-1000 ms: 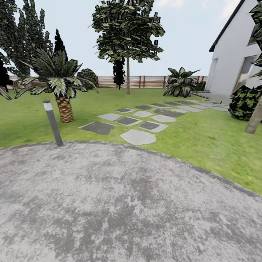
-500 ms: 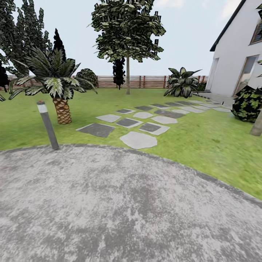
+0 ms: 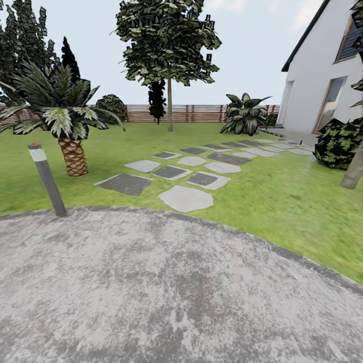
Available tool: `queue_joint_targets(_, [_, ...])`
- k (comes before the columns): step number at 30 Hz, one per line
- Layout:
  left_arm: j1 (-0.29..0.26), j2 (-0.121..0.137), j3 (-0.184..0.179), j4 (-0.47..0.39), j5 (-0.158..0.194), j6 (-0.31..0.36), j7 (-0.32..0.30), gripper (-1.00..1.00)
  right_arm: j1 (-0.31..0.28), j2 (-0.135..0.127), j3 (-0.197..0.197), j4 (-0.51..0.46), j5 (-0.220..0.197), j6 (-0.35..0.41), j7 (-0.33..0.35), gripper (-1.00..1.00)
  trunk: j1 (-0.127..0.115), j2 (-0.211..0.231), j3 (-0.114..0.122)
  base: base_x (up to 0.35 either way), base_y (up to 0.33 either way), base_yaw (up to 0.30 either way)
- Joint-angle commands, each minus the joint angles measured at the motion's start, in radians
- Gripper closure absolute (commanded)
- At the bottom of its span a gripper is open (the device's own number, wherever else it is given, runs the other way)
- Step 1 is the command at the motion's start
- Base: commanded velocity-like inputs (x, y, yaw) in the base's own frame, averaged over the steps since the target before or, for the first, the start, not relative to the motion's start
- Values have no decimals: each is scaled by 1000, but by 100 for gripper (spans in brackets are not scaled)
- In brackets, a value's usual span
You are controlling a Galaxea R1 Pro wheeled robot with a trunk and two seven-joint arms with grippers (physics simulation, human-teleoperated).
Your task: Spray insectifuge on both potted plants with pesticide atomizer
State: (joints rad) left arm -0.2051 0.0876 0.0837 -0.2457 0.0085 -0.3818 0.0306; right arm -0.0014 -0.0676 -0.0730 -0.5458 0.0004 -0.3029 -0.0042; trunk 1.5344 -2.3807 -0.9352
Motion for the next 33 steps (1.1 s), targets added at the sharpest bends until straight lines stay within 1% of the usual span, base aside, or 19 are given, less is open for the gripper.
queue_joint_targets(1, [0, 0, 2, 1, 1, -3, 0, -100, 0, 0, -1, 0, 1, -2, 0, -100, 0, 0, -1, 339, 0, -23])
queue_joint_targets(33, [-1, 0, 2, 2, 1, -3, 0, -100, 0, 0, 1, 1, 1, -1, 1, -100, 0, 0, -1, 339, 0, -1])
